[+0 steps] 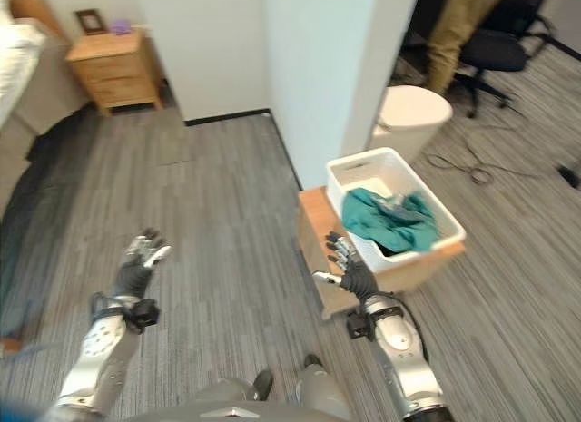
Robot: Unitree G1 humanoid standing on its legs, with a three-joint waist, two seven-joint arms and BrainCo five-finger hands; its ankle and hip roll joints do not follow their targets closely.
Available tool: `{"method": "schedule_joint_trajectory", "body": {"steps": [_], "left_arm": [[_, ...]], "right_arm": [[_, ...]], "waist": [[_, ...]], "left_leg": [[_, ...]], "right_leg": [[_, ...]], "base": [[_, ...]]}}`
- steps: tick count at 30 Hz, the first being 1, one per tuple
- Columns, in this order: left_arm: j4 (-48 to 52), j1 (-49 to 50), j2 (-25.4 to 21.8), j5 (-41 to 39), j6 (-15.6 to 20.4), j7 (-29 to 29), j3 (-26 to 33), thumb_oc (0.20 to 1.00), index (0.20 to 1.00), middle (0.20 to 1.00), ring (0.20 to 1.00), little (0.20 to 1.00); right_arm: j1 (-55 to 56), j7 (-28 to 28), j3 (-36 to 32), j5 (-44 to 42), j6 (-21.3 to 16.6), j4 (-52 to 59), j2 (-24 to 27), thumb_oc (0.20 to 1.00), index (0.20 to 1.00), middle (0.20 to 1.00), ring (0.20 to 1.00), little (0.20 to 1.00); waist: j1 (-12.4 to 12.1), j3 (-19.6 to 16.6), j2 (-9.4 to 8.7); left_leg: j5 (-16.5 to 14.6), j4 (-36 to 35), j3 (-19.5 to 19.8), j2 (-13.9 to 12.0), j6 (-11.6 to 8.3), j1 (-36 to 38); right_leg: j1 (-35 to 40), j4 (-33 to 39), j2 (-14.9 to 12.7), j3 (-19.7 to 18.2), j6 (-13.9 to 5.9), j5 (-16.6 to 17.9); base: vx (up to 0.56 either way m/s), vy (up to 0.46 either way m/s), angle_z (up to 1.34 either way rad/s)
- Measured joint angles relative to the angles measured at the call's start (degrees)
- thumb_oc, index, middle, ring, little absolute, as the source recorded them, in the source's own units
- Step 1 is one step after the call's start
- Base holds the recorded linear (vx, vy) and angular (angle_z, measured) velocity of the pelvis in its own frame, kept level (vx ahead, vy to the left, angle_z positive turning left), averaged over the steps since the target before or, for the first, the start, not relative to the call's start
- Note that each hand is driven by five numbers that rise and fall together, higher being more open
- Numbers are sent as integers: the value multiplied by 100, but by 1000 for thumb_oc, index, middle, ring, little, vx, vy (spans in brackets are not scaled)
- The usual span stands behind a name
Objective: Pick up bed clothes into laundry basket.
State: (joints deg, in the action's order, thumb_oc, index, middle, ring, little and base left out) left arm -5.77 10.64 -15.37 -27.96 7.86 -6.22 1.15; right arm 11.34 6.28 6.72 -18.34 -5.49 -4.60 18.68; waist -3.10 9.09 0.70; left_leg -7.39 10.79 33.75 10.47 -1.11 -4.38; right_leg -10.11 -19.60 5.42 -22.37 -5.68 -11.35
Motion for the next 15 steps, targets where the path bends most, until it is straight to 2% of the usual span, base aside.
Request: {"method": "schedule_joint_trajectory", "body": {"steps": [1,2,3,4,5,6,7,8,9,10,11,12,14,15], "left_arm": [[143,132,69,-2,91,7,45,1000,1000,1000,1000,1000],[151,241,111,-3,108,-13,101,1000,1000,1000,1000,1000],[11,298,305,-33,98,-25,72,1000,1000,1000,1000,1000],[-36,331,421,-66,85,-18,11,1000,1000,1000,1000,1000],[-211,314,467,-114,80,-17,-123,1000,1000,1000,1000,1000],[-249,324,456,-117,75,-5,-182,1000,1000,1000,1000,1000],[-236,369,428,-119,79,-20,-169,1000,1000,1000,1000,1000],[-239,479,355,-123,80,-18,-116,1000,1000,1000,1000,1000],[-238,546,295,-123,80,-9,-118,1000,1000,1000,1000,1000],[-217,614,245,-102,62,41,-179,1000,1000,1000,1000,1000],[-191,625,232,-87,25,67,-259,1000,1000,1000,1000,1000],[-125,607,245,-73,30,103,-277,1000,1000,1000,1000,1000],[-162,653,270,-44,2,119,-312,1000,1000,1000,1000,1000],[-220,513,266,-41,-99,140,-352,1000,1000,1000,1000,1000]], "right_arm": [[6,38,135,-17,24,-61,56,1000,1000,1000,1000,1000],[37,37,214,-22,23,-71,76,1000,1000,1000,1000,1000],[12,39,188,-78,0,-42,211,1000,1000,1000,1000,1000],[19,42,120,-103,3,-40,341,1000,1000,1000,1000,1000],[37,8,44,-213,6,-59,440,1000,1000,1000,1000,1000],[65,11,-8,-237,13,-26,539,1000,1000,1000,1000,1000],[65,15,-46,-237,15,-25,559,1000,1000,1000,1000,1000],[-4,-5,-88,-241,-4,-52,505,1000,1000,1000,1000,1000],[4,-42,-101,-242,-10,-62,467,1000,1000,1000,1000,1000],[184,-109,-168,-240,-3,-41,444,1000,1000,1000,1000,1000],[471,-159,-315,-240,4,-15,385,1000,1000,1000,1000,1000],[565,-211,-420,-241,16,-25,375,1000,1000,1000,1000,1000],[397,-212,-561,-244,12,-34,402,1000,1000,1000,1000,1000],[365,-220,-659,-250,15,-108,309,1000,1000,1000,1000,1000]], "waist": [[-67,20,-83],[-61,-89,-172],[-130,-58,-135],[-65,-48,-65],[-16,-22,-107],[68,9,-193],[136,16,-219],[135,4,-306],[203,10,-363],[498,66,-486],[775,53,-523],[744,43,-515],[687,30,-133],[786,26,16]], "left_leg": [[2,-318,29,-110,19,33],[44,-422,92,-205,-37,45],[354,-234,-72,-357,242,-55],[366,59,-299,-464,10,-70],[712,-5,-1112,-479,134,-264],[766,-40,-2027,-527,344,-247],[730,59,-2539,-625,294,-236],[483,210,-3146,-751,111,-170],[358,426,-3958,-1021,10,-120],[241,764,-4946,-1366,-236,69],[195,786,-5009,-1489,-228,125],[187,454,-4823,-1500,-229,333],[218,-628,-4530,-1555,-218,799],[386,-1243,-4356,-1489,-218,967]], "right_leg": [[84,19,73,278,221,-16],[143,243,125,303,469,117],[354,434,109,684,687,587],[424,496,105,845,653,612],[488,494,-50,1324,722,584],[438,527,-211,1457,722,562],[442,581,-234,1537,746,574],[350,519,-345,1725,874,640],[348,575,-441,1891,927,680],[517,881,-757,2620,903,785],[651,1027,-886,2935,827,864],[558,1037,-927,2964,734,834],[332,1013,-862,3115,509,920],[307,1021,-905,3311,425,1001]], "base": [[-45,-318,160],[-99,-253,188],[-166,-335,195],[-135,-152,219],[-175,-161,168],[-176,-122,162],[-262,-171,107],[-286,-93,77],[-247,-17,142],[-148,31,234],[-56,72,233],[-62,103,143],[-63,117,55],[-32,77,79]]}}
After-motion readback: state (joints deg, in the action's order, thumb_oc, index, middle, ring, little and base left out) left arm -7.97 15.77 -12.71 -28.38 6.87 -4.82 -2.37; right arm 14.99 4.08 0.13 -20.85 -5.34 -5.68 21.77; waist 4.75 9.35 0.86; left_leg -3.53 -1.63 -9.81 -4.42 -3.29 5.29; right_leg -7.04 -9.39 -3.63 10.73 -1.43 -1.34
